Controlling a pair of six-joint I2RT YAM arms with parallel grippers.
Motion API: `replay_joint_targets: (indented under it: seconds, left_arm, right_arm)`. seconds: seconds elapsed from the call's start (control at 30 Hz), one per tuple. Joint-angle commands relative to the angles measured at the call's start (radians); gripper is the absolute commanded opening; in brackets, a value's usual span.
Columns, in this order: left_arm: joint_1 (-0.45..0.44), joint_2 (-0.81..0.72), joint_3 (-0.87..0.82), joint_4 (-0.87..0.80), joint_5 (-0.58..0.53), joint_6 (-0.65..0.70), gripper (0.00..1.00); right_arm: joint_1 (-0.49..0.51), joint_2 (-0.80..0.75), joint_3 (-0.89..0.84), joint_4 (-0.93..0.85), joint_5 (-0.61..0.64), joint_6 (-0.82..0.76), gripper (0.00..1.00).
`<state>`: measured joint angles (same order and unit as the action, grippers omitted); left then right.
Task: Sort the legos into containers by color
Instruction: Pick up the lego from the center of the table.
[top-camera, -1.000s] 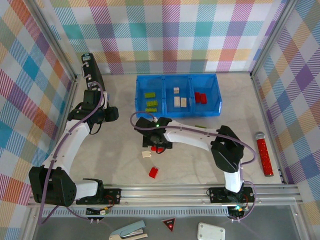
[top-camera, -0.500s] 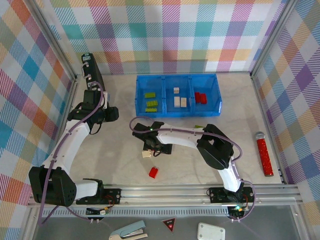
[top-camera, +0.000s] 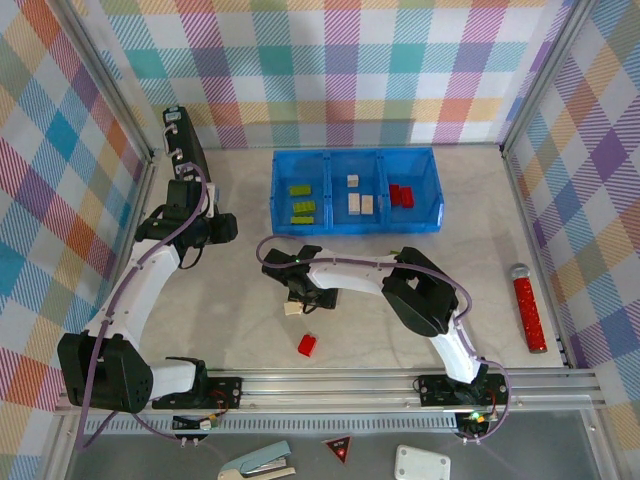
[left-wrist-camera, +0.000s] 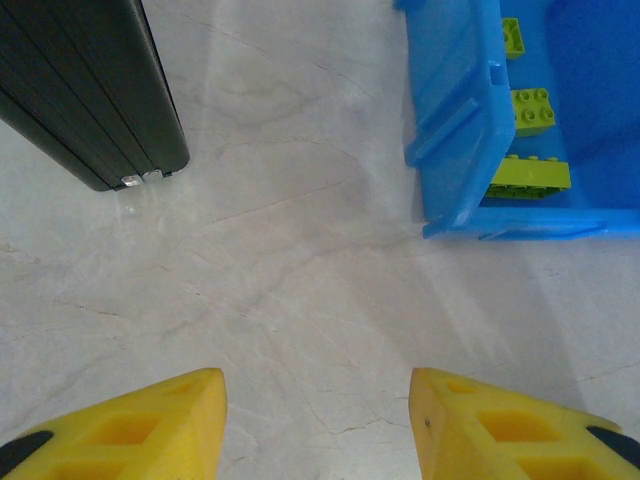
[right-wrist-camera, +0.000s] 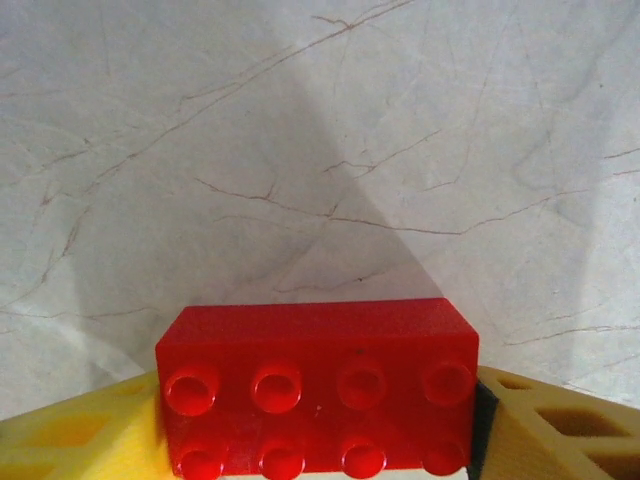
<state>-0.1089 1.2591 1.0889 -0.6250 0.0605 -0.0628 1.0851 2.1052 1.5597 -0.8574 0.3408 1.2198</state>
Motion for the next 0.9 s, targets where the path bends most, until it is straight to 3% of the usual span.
replay_joint_targets:
  seconds: [0.0,0.43,0.6,0.87]
  left_arm:
    - [0.011,-0.01,0.008,-0.006,0.009,0.005,0.51]
    - [0.011,-0.011,0.011,-0.004,0.022,0.002,0.51]
    - [0.011,-0.011,0.009,-0.003,0.021,0.0,0.51]
    - [0.011,0.004,0.011,-0.004,0.026,-0.002,0.51]
  right_arm:
    - [0.001,0.009,0.013,-0.01,0.012,0.013,0.67]
    - [0.001,-0.172,-0.102,-0.018,0.088,-0.1,0.61]
    - [-0.011,-0.312,-0.205,0.002,0.136,-0.227,0.61]
    - [-0.117,-0.502,-0.317,0.012,0.066,-0.47,0.6]
